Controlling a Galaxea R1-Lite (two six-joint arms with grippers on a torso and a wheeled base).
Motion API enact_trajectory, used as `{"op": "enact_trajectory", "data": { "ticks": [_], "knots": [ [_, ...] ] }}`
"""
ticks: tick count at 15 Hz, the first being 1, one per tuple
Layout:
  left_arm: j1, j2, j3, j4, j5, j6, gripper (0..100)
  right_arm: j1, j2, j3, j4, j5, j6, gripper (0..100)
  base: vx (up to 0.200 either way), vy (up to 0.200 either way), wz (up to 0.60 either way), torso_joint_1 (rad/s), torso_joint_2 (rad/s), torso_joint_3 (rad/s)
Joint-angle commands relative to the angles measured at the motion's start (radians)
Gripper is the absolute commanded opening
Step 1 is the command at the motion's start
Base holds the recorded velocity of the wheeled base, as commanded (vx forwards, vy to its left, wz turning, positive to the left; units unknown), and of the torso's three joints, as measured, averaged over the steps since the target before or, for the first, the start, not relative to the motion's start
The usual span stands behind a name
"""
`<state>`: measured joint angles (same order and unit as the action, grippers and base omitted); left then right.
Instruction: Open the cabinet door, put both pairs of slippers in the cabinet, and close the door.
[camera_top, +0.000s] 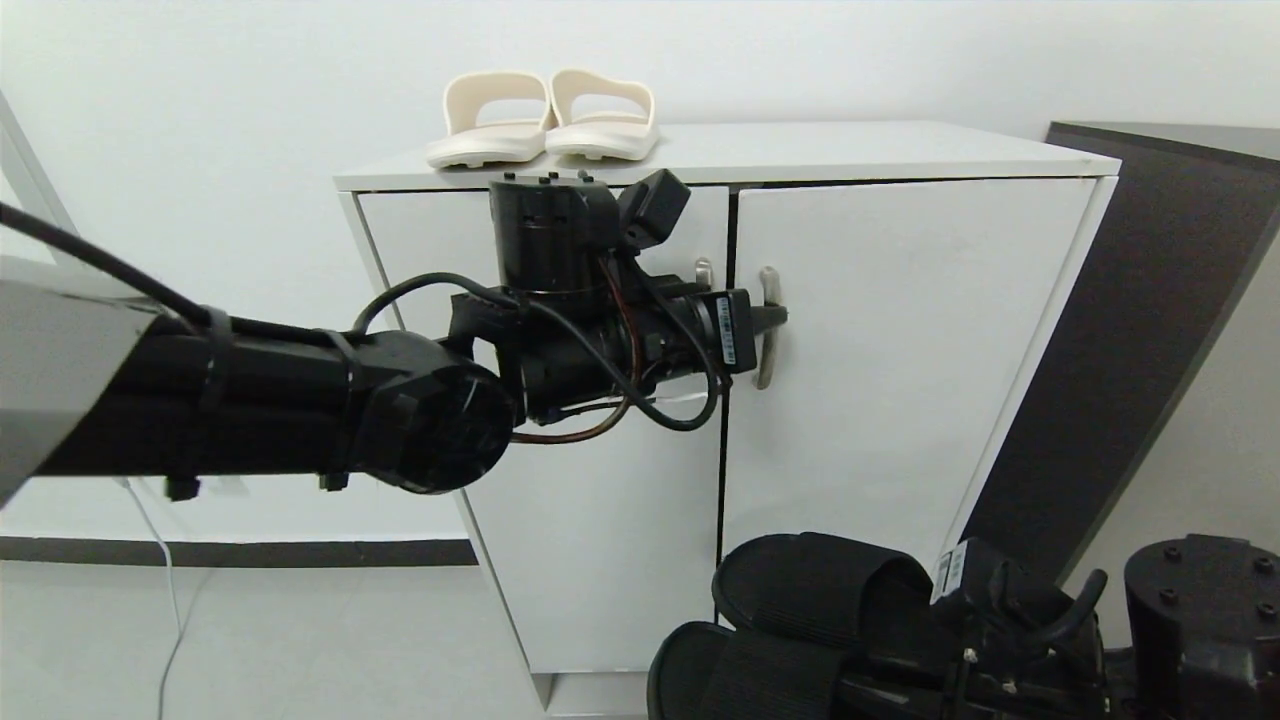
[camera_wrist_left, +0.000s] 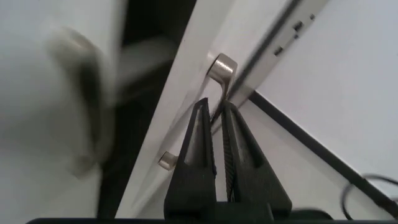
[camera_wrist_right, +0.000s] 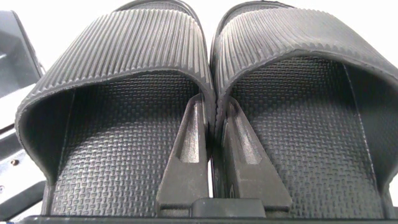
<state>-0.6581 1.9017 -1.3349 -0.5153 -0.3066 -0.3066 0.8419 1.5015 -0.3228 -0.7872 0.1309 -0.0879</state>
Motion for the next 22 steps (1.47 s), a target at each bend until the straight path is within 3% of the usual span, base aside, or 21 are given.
{"op": "enact_trajectory", "data": {
  "ticks": [1,8,10,14,17,20,22],
  "knots": [
    [-0.011,-0.079,0.072,-0.008,0.000,0.000,0,0.005,-0.004,0.010,-0.001,0.001,-0.006,0,0.000,0.000,0.00,0.000,0.00,0.000],
    [-0.006,-0.201,0.237,-0.092,0.004,0.000,0,0.008,-0.001,0.011,0.000,0.001,-0.007,0,0.000,0.000,0.00,0.000,0.00,0.000],
    [0.028,-0.199,0.241,-0.134,0.003,-0.002,0,0.008,-0.001,0.011,-0.001,0.001,-0.007,0,0.000,0.000,0.00,0.000,0.00,0.000],
    [0.078,-0.135,0.175,-0.138,0.000,-0.011,0,0.014,-0.007,0.014,-0.001,0.001,-0.015,0,0.000,0.000,0.00,0.000,0.00,0.000],
    [0.087,-0.062,0.100,-0.138,0.000,-0.016,0,0.016,-0.010,0.014,0.000,0.003,-0.015,0,0.000,0.000,0.00,0.000,0.00,0.000],
    [0.084,-0.009,0.040,-0.138,0.000,-0.049,0,0.017,-0.009,0.014,0.000,0.003,-0.015,0,0.000,0.000,0.00,0.000,0.00,0.000],
    [0.083,0.019,0.005,-0.137,0.000,-0.054,0,0.017,-0.009,0.014,0.000,0.001,-0.015,0,0.000,0.000,0.00,0.000,0.00,0.000]
  ]
}}
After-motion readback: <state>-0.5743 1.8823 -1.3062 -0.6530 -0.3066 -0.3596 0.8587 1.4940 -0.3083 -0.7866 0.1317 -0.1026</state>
